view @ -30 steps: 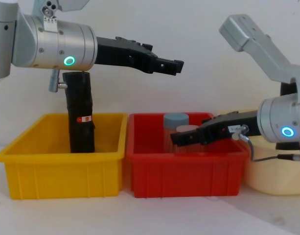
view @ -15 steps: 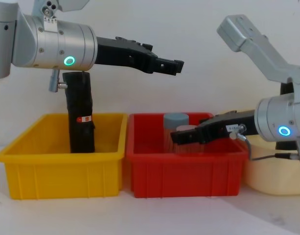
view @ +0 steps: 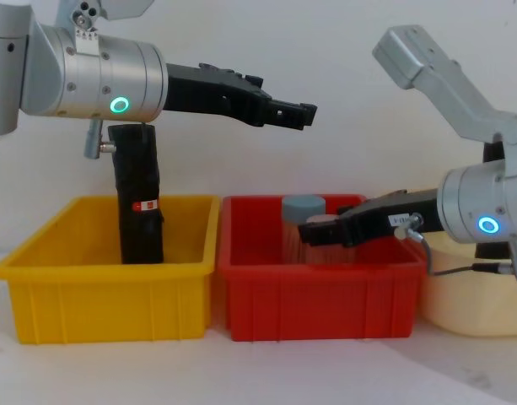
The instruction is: Pick up the garbage bag with the one hand and transfer it to the other hand.
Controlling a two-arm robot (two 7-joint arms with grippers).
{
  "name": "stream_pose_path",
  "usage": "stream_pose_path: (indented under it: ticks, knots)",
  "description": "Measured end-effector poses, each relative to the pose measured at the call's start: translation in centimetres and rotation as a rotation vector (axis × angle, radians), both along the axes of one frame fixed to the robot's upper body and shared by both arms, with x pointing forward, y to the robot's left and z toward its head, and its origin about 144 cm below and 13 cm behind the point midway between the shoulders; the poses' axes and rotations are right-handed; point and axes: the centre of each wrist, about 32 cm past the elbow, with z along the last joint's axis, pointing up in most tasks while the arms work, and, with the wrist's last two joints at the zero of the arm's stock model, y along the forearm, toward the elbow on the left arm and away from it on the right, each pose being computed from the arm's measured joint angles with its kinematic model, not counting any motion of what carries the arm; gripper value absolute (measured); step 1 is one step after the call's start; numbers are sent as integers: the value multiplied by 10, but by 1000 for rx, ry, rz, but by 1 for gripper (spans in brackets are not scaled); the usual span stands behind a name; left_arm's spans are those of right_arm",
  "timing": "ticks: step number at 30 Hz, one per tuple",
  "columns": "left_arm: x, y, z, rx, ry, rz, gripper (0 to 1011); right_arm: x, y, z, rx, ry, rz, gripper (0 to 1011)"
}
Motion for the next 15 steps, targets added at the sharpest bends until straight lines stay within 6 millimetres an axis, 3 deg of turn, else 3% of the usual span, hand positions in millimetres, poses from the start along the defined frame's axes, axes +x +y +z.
stream_pose_path:
  ticks: [15]
  knots:
    - [0,0,0,0,0,0,1000,-1,-2,5,21,-32,-11,665]
